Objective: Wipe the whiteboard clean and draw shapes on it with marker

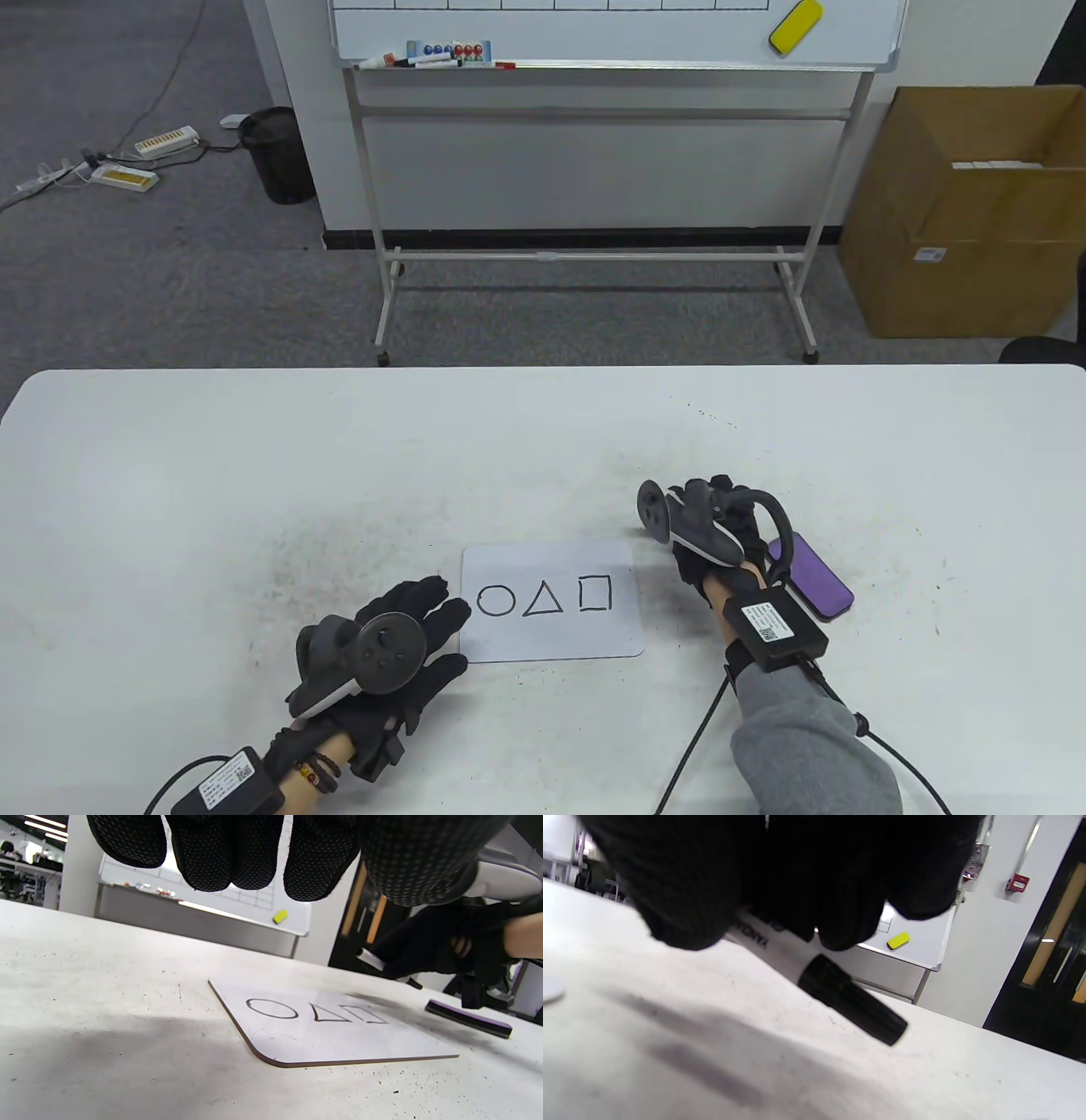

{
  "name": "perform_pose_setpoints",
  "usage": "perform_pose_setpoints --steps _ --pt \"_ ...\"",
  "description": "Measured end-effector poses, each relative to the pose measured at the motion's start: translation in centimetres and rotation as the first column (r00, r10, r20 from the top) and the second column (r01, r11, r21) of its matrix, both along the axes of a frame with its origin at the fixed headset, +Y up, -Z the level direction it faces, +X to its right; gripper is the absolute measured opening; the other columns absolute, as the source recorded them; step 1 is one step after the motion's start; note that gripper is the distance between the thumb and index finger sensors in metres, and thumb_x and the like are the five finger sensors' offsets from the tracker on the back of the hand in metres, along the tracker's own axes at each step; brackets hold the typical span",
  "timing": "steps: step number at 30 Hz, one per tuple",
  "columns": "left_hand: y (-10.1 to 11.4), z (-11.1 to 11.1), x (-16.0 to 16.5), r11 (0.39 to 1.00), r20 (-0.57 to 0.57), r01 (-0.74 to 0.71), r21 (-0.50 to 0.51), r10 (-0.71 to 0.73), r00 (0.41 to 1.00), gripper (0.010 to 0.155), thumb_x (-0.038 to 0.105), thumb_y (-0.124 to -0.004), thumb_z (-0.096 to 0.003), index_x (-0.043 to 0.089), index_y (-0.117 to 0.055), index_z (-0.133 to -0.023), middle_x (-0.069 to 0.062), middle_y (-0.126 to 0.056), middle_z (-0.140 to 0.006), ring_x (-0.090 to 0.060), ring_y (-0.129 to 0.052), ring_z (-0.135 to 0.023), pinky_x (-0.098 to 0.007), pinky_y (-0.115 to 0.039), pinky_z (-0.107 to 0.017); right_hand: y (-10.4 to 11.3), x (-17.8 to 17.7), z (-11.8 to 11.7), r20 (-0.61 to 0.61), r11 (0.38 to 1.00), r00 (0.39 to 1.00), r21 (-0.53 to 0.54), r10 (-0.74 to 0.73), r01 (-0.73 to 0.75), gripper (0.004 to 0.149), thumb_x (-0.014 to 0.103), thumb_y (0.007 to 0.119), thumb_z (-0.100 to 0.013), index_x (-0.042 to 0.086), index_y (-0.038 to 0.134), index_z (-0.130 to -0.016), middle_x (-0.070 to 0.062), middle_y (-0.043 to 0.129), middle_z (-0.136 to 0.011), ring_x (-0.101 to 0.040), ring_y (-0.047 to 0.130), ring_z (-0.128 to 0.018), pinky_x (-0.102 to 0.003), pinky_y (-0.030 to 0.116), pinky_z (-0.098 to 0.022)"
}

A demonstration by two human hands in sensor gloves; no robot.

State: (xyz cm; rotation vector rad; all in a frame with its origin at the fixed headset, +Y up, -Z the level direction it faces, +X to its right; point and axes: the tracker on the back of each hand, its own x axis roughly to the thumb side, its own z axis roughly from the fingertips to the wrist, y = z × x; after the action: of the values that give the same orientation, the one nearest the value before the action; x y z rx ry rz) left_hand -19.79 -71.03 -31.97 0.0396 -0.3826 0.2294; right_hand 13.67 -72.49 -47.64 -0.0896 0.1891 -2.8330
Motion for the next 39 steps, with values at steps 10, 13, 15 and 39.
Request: perform_pose_setpoints --steps 10,13,15,39 --pt "-0.1 -0.3 -0.9 0.999 -0.021 -0.031 -0.044 0.03 0.999 0.066 0.052 -0.078 -0.0365 0.029 -0.072 -0.098 -0.008 -0.064 -0.113 -0.036 -0.07 -0.103 -0.057 -0.065 -0.072 -2.0 0.0 -1.7 0.048 0.991 0.997 -0.122 0.067 -0.06 0.053 0.043 0.092 -0.031 0.031 0.089 -0.083 0.004 0.097 -0.077 -0.027 0.096 -0.078 -0.049 0.078 -0.061" --pt "0.0 -0.5 -1.3 0.998 -0.037 -0.045 -0.048 0.043 0.998 0.066 0.052 -0.078 -0.0365 0.029 -0.072 -0.097 -0.008 -0.064 -0.112 -0.036 -0.07 -0.103 -0.057 -0.065 -0.072 -2.5 0.1 -1.8 0.047 0.986 0.996 -0.153 0.075 -0.067 0.053 0.044 0.092 -0.031 0.032 0.089 -0.083 0.004 0.097 -0.077 -0.027 0.096 -0.079 -0.049 0.078 -0.061" --pt "0.0 -0.5 -1.4 0.998 -0.038 -0.046 -0.049 0.044 0.998 0.066 0.052 -0.078 -0.0364 0.029 -0.072 -0.097 -0.008 -0.064 -0.112 -0.036 -0.07 -0.103 -0.057 -0.066 -0.071 -2.9 0.2 -1.8 0.048 0.982 0.995 -0.176 0.085 -0.075 0.053 0.045 0.091 -0.031 0.032 0.089 -0.083 0.004 0.096 -0.078 -0.027 0.095 -0.08 -0.049 0.077 -0.062" --pt "-0.3 -0.4 -1.2 0.995 -0.016 -0.052 -0.084 0.051 0.999 0.064 0.052 -0.077 -0.0368 0.03 -0.073 -0.097 -0.005 -0.067 -0.112 -0.035 -0.069 -0.105 -0.061 -0.061 -0.073 5.5 1.9 6.3 0.065 0.953 0.962 -0.133 -0.264 0.271 0.068 0.053 0.084 -0.035 0.029 0.074 -0.098 -0.002 0.081 -0.099 -0.032 0.088 -0.092 -0.05 0.075 -0.065"
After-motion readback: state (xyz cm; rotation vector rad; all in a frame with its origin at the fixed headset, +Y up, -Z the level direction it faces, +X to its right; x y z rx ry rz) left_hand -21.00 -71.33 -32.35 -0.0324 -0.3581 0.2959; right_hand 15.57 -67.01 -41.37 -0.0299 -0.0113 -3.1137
